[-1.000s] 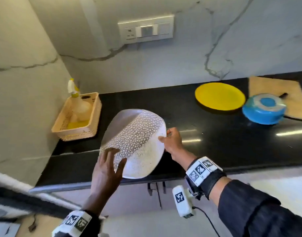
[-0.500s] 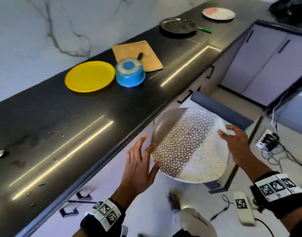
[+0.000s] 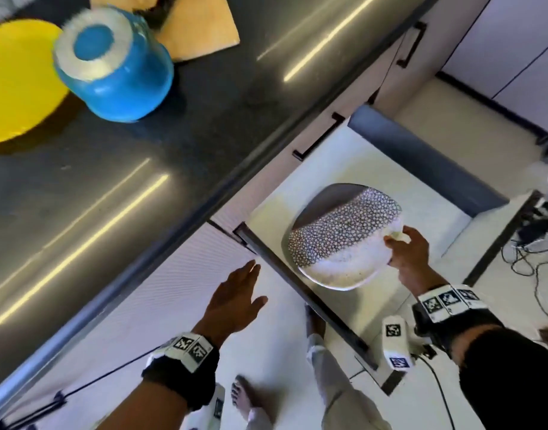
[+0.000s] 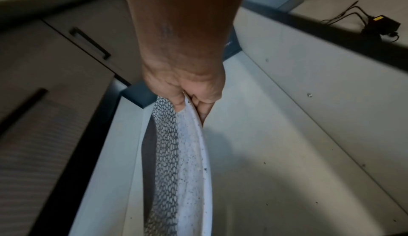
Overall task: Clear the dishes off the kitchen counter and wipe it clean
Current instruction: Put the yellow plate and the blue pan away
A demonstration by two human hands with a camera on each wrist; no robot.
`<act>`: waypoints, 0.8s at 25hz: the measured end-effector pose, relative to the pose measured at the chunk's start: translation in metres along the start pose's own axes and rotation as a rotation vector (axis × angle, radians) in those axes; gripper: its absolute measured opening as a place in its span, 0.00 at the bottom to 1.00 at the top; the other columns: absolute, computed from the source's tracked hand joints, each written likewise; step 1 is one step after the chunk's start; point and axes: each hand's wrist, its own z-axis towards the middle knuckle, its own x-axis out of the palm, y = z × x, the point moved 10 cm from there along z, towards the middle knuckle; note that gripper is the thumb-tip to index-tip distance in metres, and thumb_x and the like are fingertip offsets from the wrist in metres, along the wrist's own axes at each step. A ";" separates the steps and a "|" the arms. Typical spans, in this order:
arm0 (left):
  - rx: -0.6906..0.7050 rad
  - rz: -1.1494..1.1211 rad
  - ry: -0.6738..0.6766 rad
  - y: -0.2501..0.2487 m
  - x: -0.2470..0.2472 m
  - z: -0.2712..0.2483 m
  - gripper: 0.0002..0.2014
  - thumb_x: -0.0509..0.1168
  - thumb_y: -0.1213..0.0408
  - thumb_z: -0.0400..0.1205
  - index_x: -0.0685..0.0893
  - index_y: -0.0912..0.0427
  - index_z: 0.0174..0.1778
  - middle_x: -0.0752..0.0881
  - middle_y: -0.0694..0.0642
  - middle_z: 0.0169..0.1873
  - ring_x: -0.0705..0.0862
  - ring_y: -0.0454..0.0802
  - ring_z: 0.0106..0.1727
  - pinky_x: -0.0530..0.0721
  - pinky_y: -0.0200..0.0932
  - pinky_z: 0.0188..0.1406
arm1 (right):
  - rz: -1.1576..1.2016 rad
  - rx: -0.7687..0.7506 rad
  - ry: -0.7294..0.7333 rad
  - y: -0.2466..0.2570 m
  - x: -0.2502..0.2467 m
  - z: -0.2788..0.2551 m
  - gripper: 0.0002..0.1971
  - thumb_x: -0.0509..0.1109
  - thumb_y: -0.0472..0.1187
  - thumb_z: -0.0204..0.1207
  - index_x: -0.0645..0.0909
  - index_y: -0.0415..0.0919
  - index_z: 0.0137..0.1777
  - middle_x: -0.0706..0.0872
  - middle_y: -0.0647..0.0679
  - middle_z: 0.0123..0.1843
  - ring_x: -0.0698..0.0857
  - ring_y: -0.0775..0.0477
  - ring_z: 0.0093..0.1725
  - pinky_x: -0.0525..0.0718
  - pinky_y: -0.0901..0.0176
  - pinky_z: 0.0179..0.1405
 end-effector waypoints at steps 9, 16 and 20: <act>-0.036 0.182 0.161 -0.022 0.040 0.068 0.47 0.60 0.45 0.84 0.34 0.60 0.85 0.31 0.55 0.85 0.42 0.59 0.87 0.53 0.56 0.83 | -0.031 0.185 0.118 -0.084 0.082 0.058 0.15 0.75 0.26 0.72 0.78 0.43 0.51 0.83 0.37 0.49 0.82 0.40 0.47 0.81 0.42 0.49; -0.061 0.211 0.127 -0.020 0.044 0.067 0.48 0.60 0.46 0.84 0.33 0.59 0.85 0.30 0.54 0.84 0.37 0.60 0.86 0.46 0.56 0.85 | -0.385 0.167 0.101 -0.099 0.109 0.076 0.22 0.76 0.27 0.69 0.80 0.31 0.64 0.86 0.35 0.62 0.85 0.37 0.60 0.82 0.52 0.60; -0.046 0.167 0.152 -0.028 0.029 0.062 0.42 0.58 0.48 0.86 0.40 0.60 0.87 0.37 0.53 0.86 0.36 0.57 0.86 0.44 0.53 0.85 | -0.619 0.172 0.148 -0.078 0.112 0.060 0.31 0.74 0.33 0.74 0.69 0.26 0.76 0.75 0.31 0.76 0.76 0.33 0.74 0.75 0.50 0.70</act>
